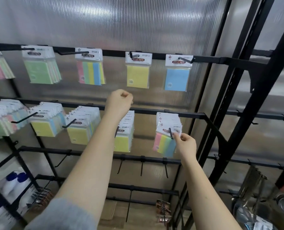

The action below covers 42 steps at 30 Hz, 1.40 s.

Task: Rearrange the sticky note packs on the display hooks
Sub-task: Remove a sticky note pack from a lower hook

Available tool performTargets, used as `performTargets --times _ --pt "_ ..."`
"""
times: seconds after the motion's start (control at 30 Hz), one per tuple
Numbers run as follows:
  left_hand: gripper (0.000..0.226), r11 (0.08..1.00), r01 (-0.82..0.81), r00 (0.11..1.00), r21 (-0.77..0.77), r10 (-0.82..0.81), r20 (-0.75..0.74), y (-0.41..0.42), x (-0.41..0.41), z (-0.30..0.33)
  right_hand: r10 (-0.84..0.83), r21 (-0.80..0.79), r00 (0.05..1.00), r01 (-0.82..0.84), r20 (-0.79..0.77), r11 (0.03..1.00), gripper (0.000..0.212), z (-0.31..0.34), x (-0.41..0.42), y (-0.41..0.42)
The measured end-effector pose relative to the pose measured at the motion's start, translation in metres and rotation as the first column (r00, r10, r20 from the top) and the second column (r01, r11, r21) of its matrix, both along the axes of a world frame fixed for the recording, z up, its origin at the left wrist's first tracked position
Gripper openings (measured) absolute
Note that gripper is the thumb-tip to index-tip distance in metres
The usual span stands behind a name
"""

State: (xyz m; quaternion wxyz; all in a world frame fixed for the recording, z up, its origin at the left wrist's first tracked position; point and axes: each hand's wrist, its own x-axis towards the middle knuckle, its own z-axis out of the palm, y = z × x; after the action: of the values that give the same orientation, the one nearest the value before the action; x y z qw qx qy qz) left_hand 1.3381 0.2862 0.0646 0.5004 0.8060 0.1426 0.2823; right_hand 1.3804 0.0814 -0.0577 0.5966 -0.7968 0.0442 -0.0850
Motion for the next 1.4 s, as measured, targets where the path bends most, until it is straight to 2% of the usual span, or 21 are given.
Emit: performTargets --times 0.23,0.37,0.57,0.67,0.8,0.97,1.07,1.17,1.23,1.33,1.4 --pt "0.013 0.999 -0.031 0.996 -0.042 0.028 -0.080 0.042 -0.025 -0.044 -0.089 -0.004 0.991 0.090 0.096 0.996 0.039 0.007 -0.022 0.014" --pt "0.014 0.993 -0.104 0.987 -0.056 0.096 -0.127 0.052 -0.025 -0.068 -0.153 0.006 0.982 0.153 0.115 0.988 0.034 0.010 -0.036 0.018" --pt "0.044 0.992 -0.079 0.966 -0.095 0.053 -0.252 0.063 -0.018 -0.095 -0.245 0.002 0.955 0.248 0.168 0.969 0.045 0.012 -0.053 0.020" --pt "0.045 0.993 -0.043 0.955 -0.108 0.009 -0.296 0.065 -0.014 -0.104 -0.270 -0.011 0.944 0.277 0.192 0.961 0.047 0.013 -0.060 0.021" --pt "0.028 0.996 0.041 0.970 -0.085 -0.060 -0.236 0.062 -0.012 -0.118 -0.273 -0.018 0.932 0.286 0.240 0.958 0.044 0.018 -0.067 0.016" --pt "0.016 0.992 -0.072 0.991 -0.100 0.059 -0.123 0.051 -0.018 -0.130 -0.251 0.060 0.929 0.244 0.273 0.968 0.037 0.028 -0.077 0.011" --pt "0.018 0.985 -0.129 0.989 -0.117 0.119 -0.083 0.042 -0.024 -0.136 -0.244 0.095 0.922 0.225 0.302 0.970 0.037 0.035 -0.081 0.011" --pt "0.015 0.961 -0.156 0.988 -0.228 0.147 -0.053 0.038 -0.028 -0.142 -0.245 0.113 0.912 0.219 0.328 0.969 0.038 0.041 -0.085 0.012" --pt "0.012 0.951 -0.123 0.992 -0.283 0.110 -0.063 0.038 -0.028 -0.145 -0.244 0.124 0.913 0.214 0.328 0.969 0.037 0.044 -0.087 0.012" --pt "0.011 0.950 0.029 0.992 -0.312 -0.064 -0.104 0.042 -0.026 -0.150 -0.244 0.142 0.915 0.208 0.322 0.968 0.037 0.046 -0.090 0.013" --pt "0.015 0.943 0.074 0.980 -0.324 -0.129 -0.150 0.044 -0.025 -0.152 -0.237 0.149 0.919 0.198 0.315 0.969 0.036 0.046 -0.091 0.014"
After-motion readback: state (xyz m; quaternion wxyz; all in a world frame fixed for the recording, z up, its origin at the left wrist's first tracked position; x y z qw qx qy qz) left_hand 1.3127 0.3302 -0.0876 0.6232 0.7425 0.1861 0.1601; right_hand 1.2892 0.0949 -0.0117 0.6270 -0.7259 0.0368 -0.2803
